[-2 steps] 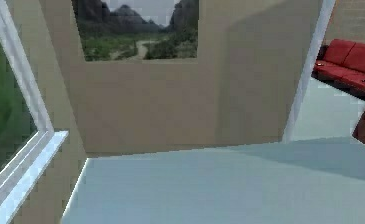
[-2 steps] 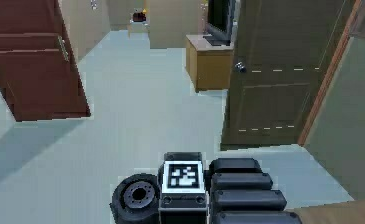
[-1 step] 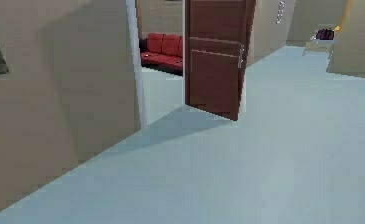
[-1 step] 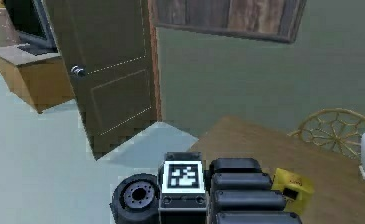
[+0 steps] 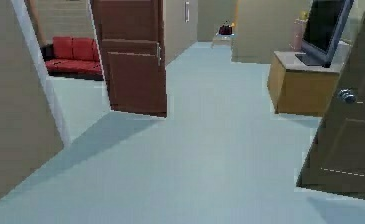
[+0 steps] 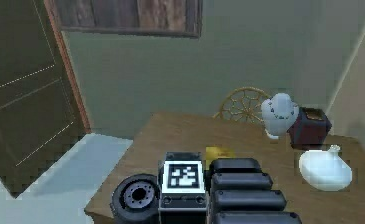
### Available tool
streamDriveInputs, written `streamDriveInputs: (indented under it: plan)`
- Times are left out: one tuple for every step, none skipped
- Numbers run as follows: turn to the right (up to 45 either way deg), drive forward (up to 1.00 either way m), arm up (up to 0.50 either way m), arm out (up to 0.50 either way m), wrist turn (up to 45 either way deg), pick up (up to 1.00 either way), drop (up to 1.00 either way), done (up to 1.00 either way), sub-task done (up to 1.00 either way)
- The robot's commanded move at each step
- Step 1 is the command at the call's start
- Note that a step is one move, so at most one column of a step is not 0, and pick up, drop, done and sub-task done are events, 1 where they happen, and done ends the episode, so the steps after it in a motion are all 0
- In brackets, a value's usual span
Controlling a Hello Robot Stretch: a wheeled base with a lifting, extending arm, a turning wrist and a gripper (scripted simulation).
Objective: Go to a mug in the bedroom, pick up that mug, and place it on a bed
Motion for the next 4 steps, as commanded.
streamDriveInputs:
  plan:
    - [3.0, 0.00, 0.00, 0.00, 0.0, 0.00, 0.00, 0.00, 0.00]
    - [-45.0, 0.00, 0.00, 0.00, 0.0, 0.00, 0.00, 0.00, 0.00]
    - [-30.0, 0.00, 0.00, 0.00, 0.0, 0.00, 0.00, 0.00, 0.00]
    - [0.0, 0.05, 0.00, 0.00, 0.0, 0.00, 0.00, 0.00, 0.00]
